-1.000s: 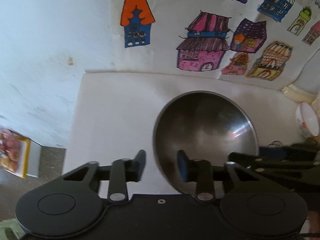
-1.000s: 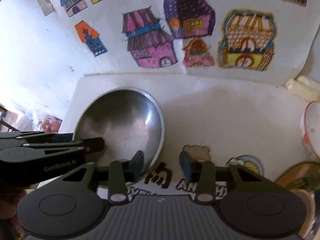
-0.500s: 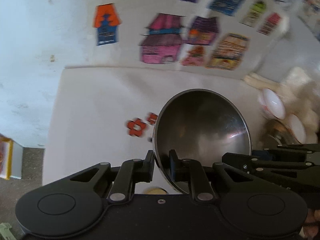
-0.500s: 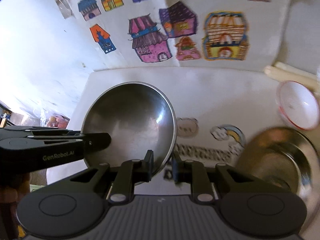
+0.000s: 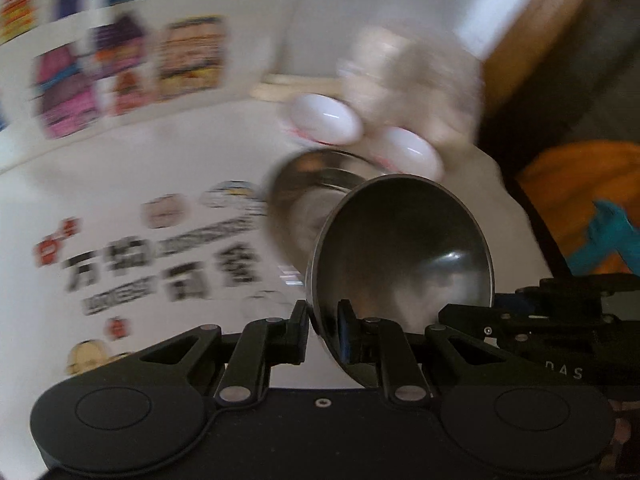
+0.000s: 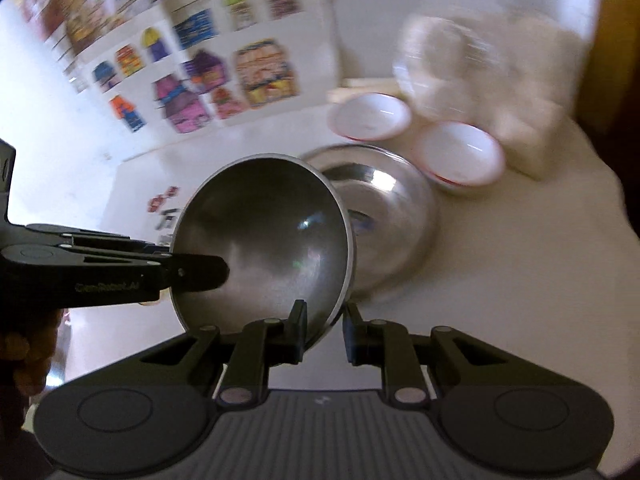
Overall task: Organize plates and bowls
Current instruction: 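Carry the deep steel bowl with both tools and lower it beside the plate stack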
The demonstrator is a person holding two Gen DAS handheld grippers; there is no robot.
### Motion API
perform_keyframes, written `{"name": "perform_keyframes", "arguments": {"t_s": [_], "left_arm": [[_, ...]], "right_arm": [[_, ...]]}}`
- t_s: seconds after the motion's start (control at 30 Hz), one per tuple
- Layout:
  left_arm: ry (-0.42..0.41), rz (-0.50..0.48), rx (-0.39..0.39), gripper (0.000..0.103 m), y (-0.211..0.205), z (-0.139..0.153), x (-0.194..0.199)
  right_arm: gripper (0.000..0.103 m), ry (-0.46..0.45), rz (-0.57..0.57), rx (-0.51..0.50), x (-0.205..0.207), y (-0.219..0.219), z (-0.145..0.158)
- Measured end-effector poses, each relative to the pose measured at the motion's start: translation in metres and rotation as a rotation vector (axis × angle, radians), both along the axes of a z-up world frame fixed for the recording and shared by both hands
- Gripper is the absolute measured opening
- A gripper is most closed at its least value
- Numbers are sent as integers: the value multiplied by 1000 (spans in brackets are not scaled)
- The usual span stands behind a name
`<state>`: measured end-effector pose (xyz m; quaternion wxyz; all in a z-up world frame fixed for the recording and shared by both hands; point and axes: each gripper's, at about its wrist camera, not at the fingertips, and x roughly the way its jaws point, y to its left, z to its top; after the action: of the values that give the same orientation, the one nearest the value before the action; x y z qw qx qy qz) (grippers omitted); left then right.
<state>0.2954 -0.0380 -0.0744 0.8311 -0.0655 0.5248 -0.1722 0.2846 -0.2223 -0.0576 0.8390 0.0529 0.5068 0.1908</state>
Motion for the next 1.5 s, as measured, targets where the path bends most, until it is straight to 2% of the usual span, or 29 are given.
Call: {"name": "perform_keyframes", "arguments": {"t_s": [0.27,0.53,0.9,1.2,1.5], "left_arm": [[43,-166,3,16,-87,-8,3],[120,-231,28,16,-145,-28,12],[166,-161,70,18,-190,-49,23],[184,-88,103,19,-195,-56,19],[184,-59,126,20,-200,-57,21]], "right_arm": [[21,47,-119,-3,-19,-84,-11],[21,101,-121,-22,-14,-140,-31],[21,145,-35,-48,14,-176,-54],[21,166,62,-44,32,-182,-63],[23,168,81,-11,35,-188,-65]]}}
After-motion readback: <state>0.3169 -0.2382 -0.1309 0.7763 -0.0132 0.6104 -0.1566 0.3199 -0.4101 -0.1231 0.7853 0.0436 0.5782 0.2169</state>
